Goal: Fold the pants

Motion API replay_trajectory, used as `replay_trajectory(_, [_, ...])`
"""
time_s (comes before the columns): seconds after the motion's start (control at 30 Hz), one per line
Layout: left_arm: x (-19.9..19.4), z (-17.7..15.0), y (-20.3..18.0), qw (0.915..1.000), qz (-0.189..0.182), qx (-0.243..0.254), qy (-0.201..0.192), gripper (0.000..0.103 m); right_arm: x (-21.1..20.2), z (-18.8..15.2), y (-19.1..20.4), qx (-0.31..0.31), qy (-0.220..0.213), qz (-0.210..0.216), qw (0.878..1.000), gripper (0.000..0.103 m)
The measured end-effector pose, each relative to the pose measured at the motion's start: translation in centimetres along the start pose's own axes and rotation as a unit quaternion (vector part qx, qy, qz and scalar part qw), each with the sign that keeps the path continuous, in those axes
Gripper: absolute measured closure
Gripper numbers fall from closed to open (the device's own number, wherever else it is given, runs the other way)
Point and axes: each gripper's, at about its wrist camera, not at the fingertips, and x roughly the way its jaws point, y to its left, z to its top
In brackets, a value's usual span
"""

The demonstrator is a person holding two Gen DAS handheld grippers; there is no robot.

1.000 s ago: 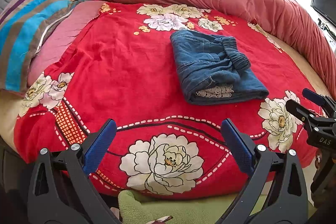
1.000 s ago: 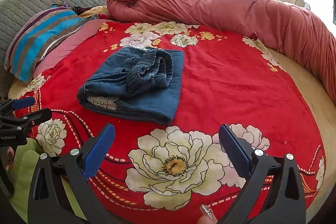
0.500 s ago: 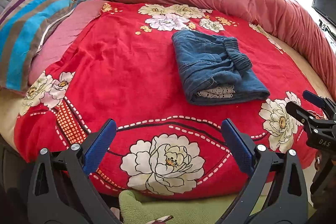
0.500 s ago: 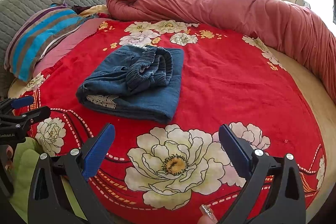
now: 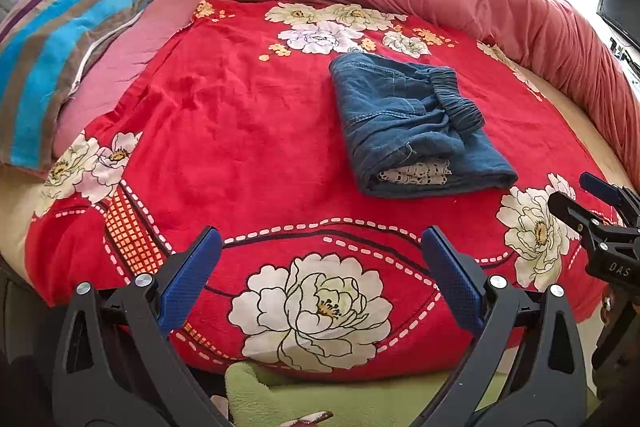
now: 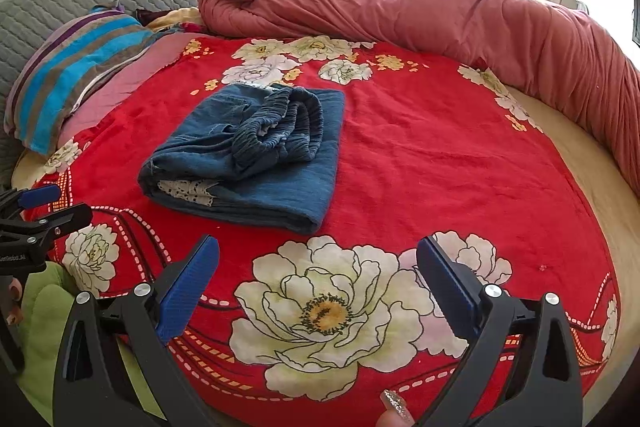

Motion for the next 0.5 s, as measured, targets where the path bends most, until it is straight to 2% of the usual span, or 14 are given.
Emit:
replay_trajectory(0.27, [0.7, 0.2, 1.2, 0.9996, -0.003, -0.026, 0.011, 0.01, 1.1, 0.1, -2.7, 0.028, 0.013, -0.03, 0.999, 0.005])
replay_trajectory(0.33, [1.0, 0.4, 2.2, 0.9992, 0.004, -0.038, 0.012, 0.01, 1.6, 0.2, -3.7, 0.04, 0.02, -0.034, 0.998, 0.005])
replay_trajectory(0.5, [2.2, 1.4, 6.1, 0.996, 0.029, -0.081, 0.024, 0.01, 2.6, 0.6, -8.6, 0.084, 0.023, -0.081, 0.993, 0.005])
